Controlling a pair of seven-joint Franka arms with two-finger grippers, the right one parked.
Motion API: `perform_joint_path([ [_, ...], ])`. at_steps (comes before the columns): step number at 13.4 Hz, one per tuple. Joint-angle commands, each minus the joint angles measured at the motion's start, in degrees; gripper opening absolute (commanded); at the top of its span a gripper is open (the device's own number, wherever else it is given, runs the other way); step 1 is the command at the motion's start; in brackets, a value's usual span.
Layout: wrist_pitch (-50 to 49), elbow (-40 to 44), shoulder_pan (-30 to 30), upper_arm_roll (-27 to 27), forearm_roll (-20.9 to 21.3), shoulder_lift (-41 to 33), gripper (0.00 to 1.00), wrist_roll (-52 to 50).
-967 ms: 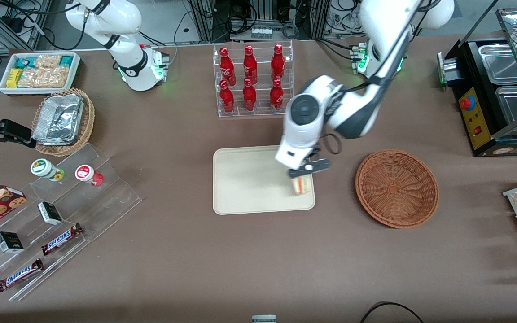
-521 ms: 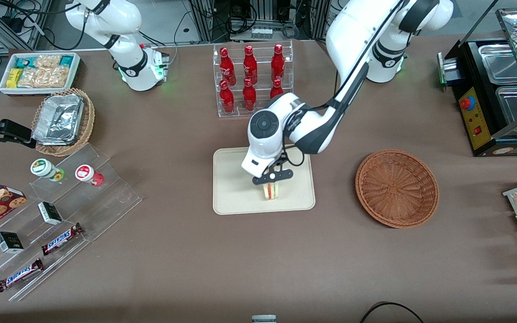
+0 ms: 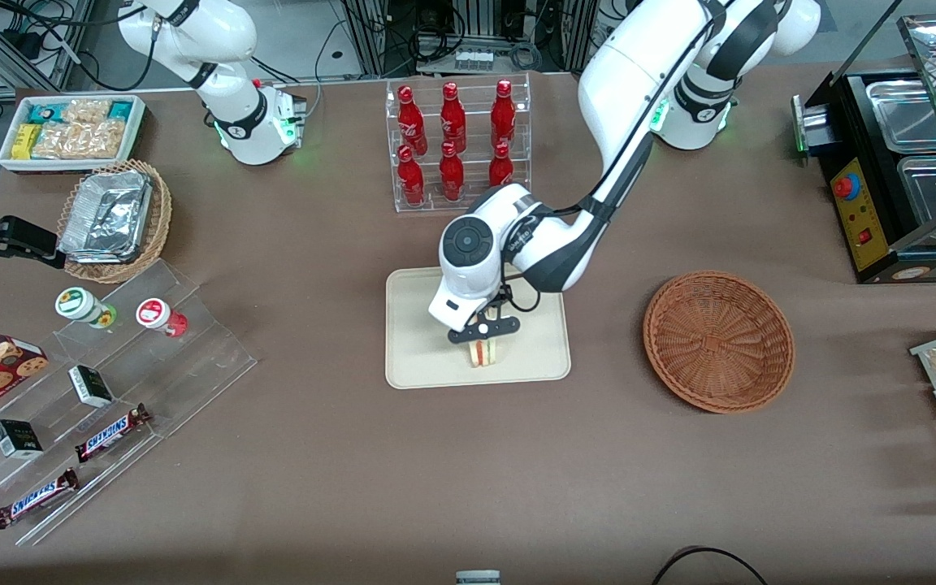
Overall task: Place sandwich from basket to tray
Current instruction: 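Lift the sandwich and carry it over the cream tray, then lower the sandwich onto the tray and open the left gripper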
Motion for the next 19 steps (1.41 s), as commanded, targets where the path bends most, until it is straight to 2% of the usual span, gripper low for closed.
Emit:
perform_joint_path([
  [1, -1.5, 2.3, -1.3, 0.5, 0.5, 1.2, 0.00, -0.6],
  [2, -1.2, 2.2, -1.3, 0.5, 0.5, 1.3, 0.24, -0.9],
  [3, -1.1, 2.1, -1.3, 0.5, 0.5, 1.7, 0.72, -0.9],
  [4, -1.0, 2.0, -1.3, 0.5, 0.5, 1.7, 1.00, -0.8],
  [8, -1.9, 2.3, -1.3, 0.6, 0.6, 0.4, 1.00, -0.7],
  [15, -14.5, 6.2, 1.2, 0.7, -0.2, -8.3, 1.00, 0.2],
  [19, -17.3, 6.2, 4.3, 0.7, -0.2, -10.7, 1.00, 6.4],
])
